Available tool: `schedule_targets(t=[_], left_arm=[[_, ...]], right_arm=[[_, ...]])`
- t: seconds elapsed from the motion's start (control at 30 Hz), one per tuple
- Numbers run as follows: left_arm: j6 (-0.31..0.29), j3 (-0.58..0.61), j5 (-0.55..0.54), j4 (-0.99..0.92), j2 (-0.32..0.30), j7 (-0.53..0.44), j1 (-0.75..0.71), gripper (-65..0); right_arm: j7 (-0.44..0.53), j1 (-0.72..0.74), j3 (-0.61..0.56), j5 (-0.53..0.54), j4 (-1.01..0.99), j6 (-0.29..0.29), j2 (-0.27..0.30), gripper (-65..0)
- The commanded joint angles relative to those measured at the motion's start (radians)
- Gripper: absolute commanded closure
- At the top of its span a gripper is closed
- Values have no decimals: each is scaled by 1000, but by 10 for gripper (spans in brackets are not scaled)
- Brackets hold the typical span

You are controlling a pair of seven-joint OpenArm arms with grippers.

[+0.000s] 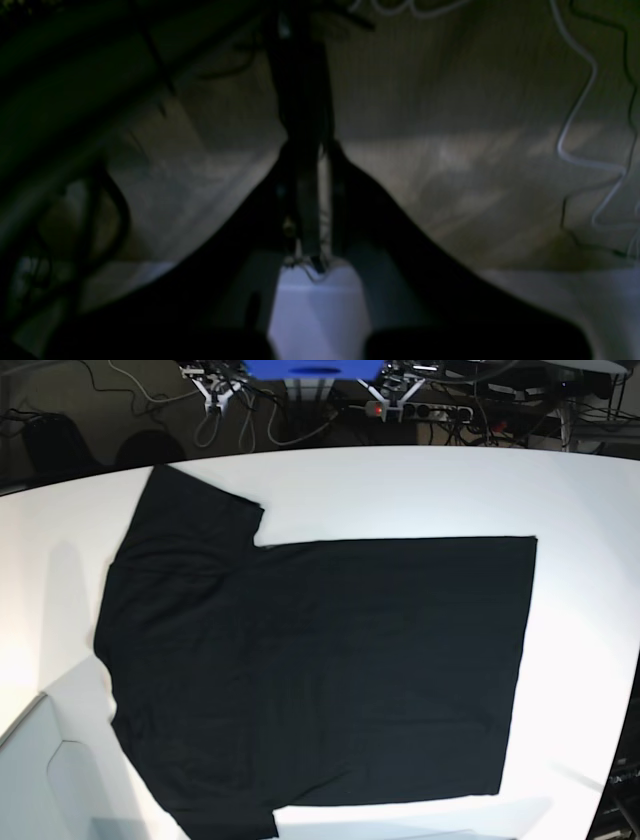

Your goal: Fold the T-shirt properly

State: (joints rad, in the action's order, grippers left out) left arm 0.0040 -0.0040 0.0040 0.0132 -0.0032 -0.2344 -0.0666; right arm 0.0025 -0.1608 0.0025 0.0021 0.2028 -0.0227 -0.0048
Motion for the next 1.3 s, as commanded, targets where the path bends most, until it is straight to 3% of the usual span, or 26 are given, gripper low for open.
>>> schedule_targets(t=[0.0,0.23,0.43,0.6,0.77,0.87,1.27], left_arm=[[3,-1,-2,0,-2,-26,-17,-2],[0,-3,-3,0,-1,-144,-49,-2],[3,-4,-3,0,9,-132,-54,-2],[0,-4,-5,0,10,-30,-54,-2],[-3,-3,-5,58,9,86,-54,-3],[-3,-3,-5,130,7,135,-83,-3],[-3,8,-3,184,6,157,-103,-3]], right_arm=[[-2,-6,0,2,1,25,-1,-4],[-5,-10,-3,2,1,23,-1,-4],[-5,-29,0,2,2,23,2,-4],[-12,-30,1,2,2,20,2,-4],[-120,-18,-2,2,7,19,10,-4],[-134,-4,-5,0,7,19,10,-3],[-134,-7,-6,-1,7,20,33,-4]])
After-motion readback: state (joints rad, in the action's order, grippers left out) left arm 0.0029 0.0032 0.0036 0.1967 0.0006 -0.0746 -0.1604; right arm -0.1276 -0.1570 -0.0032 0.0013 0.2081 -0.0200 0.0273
